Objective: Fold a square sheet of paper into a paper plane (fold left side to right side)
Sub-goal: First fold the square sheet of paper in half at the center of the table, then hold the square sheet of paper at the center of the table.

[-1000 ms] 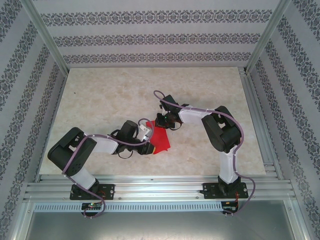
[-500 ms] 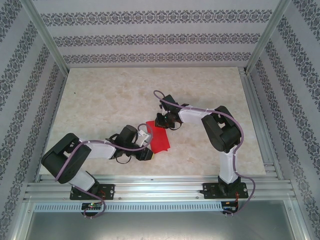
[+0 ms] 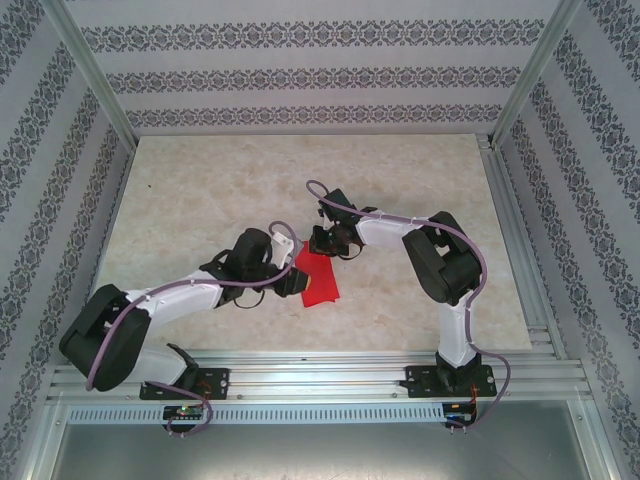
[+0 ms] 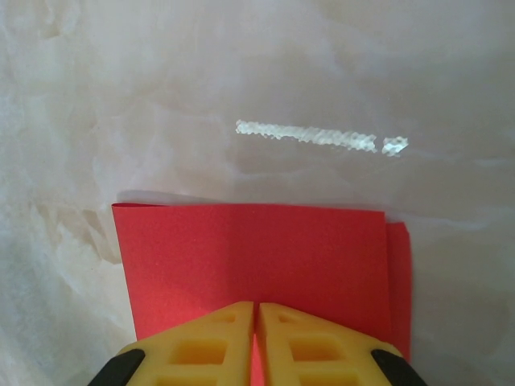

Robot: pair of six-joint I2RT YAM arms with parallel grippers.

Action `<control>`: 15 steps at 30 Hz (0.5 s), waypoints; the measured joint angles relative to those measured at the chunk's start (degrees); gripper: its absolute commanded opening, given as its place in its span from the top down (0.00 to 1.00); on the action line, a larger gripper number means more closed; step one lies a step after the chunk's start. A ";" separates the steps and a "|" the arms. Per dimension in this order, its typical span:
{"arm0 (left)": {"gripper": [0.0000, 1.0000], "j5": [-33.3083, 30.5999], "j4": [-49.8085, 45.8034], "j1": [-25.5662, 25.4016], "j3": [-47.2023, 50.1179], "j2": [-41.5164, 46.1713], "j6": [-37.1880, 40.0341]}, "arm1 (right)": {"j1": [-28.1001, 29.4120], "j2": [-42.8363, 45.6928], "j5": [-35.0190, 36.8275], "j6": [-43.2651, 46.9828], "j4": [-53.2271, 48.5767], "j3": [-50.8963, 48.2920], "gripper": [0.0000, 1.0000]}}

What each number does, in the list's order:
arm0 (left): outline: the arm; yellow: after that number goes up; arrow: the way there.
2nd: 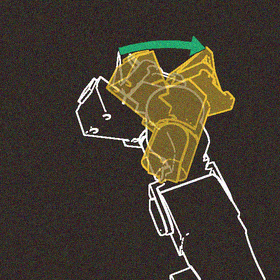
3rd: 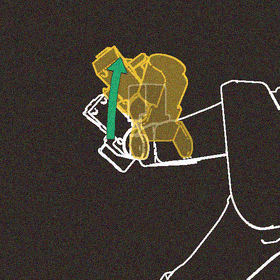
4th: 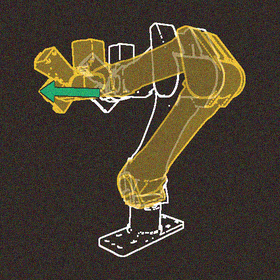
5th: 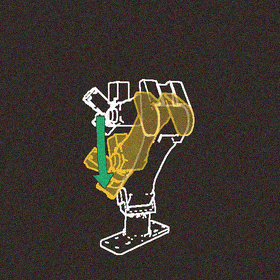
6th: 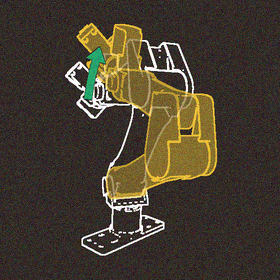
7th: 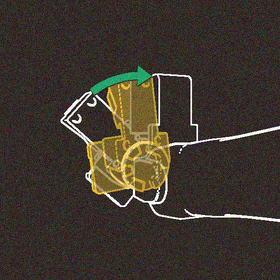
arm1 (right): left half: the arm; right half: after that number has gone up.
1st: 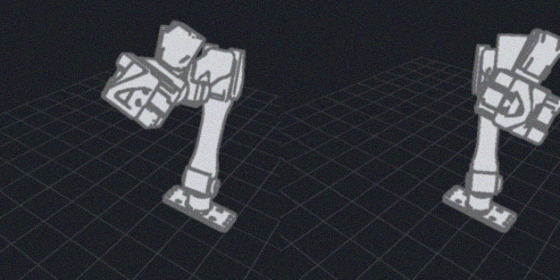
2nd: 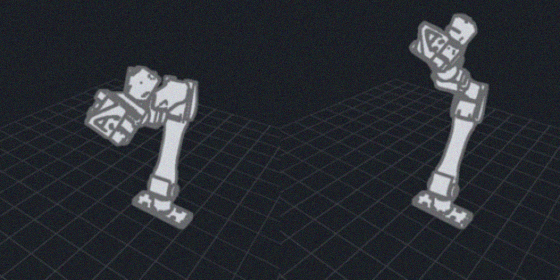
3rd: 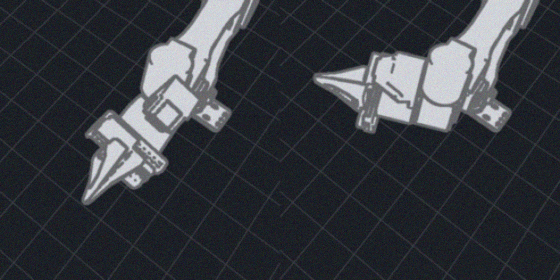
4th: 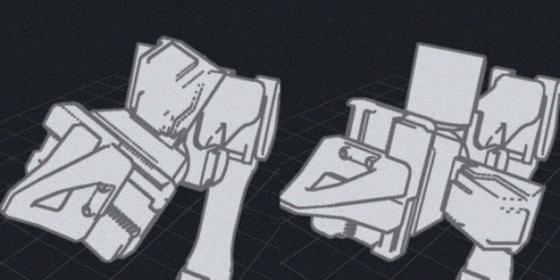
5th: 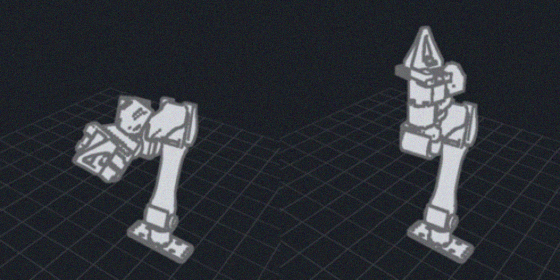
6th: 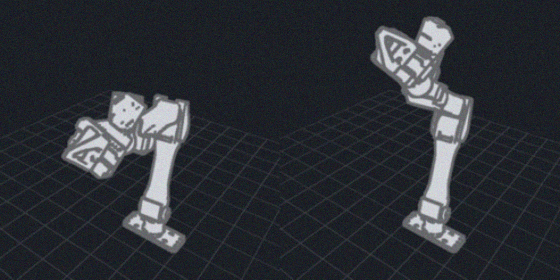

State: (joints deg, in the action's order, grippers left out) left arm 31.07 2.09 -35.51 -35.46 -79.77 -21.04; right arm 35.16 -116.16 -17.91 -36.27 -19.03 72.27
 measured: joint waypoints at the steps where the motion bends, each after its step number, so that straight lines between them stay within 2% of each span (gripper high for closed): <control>1: 0.84 0.00 0.00 0.81 -0.74 -1.33 0.00 | 0.00 0.00 0.00 0.00 -0.02 0.00 0.87; 9: 0.86 2.34 3.17 9.25 -5.88 -15.28 -1.20 | 0.09 0.00 0.02 0.00 -0.04 0.00 0.87; 15: 0.86 5.55 5.86 10.75 -10.25 -21.57 -2.40 | 0.09 0.00 0.04 0.00 -0.02 0.00 0.87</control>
State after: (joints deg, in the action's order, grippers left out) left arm 36.62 7.94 -24.75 -45.71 -101.34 -23.44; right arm 35.24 -116.16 -17.87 -36.27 -19.05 72.27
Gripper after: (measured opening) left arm 0.139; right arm 0.127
